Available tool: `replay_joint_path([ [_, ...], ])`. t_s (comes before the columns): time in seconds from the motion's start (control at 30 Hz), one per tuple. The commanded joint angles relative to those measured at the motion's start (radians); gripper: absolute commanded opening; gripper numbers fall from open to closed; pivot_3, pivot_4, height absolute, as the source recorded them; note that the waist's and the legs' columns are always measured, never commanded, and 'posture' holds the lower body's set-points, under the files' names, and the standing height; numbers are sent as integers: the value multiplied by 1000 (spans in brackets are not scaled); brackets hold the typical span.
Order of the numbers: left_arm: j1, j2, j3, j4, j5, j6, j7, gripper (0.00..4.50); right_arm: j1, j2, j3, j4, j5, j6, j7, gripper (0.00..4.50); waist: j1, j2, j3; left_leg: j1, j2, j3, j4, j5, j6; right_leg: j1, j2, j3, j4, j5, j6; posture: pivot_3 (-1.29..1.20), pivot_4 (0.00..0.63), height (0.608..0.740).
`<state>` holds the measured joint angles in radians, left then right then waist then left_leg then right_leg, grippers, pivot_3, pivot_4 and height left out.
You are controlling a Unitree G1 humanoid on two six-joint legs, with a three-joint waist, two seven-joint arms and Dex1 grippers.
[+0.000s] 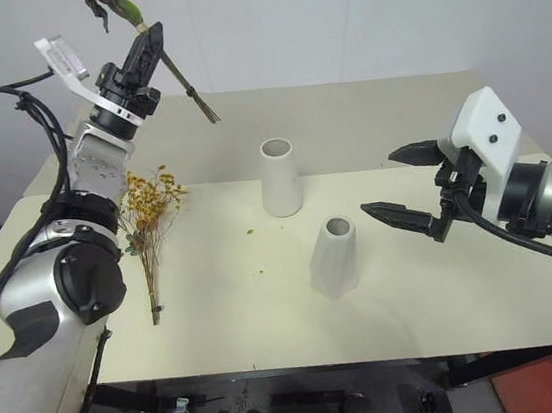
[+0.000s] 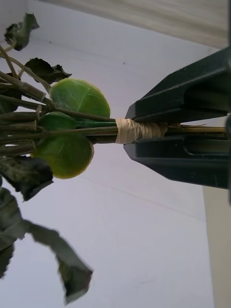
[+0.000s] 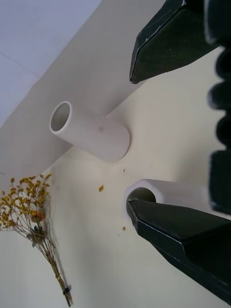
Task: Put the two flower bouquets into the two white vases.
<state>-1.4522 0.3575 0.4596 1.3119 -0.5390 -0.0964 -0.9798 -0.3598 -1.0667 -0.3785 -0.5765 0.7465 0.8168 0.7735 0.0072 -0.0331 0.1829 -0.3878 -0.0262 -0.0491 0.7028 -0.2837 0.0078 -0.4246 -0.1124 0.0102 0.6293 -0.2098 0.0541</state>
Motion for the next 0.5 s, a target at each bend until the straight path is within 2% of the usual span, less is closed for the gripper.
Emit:
replay_joint_path([
  [0.03, -37, -22, 33, -3, 15, -84, 37, 121, 8, -13, -61, -43, 14, 18, -30, 4500, 0, 0, 0, 0, 0, 0, 0, 0, 0, 0, 0, 0, 0, 0, 0, 0, 150, 740],
  [0.5, -35, -134, 104, 22, 45, -97, 74, 121, 58, -14, -125, -130, 65, 84, -103, 4500, 0, 0, 0, 0, 0, 0, 0, 0, 0, 0, 0, 0, 0, 0, 0, 0, 150, 740],
])
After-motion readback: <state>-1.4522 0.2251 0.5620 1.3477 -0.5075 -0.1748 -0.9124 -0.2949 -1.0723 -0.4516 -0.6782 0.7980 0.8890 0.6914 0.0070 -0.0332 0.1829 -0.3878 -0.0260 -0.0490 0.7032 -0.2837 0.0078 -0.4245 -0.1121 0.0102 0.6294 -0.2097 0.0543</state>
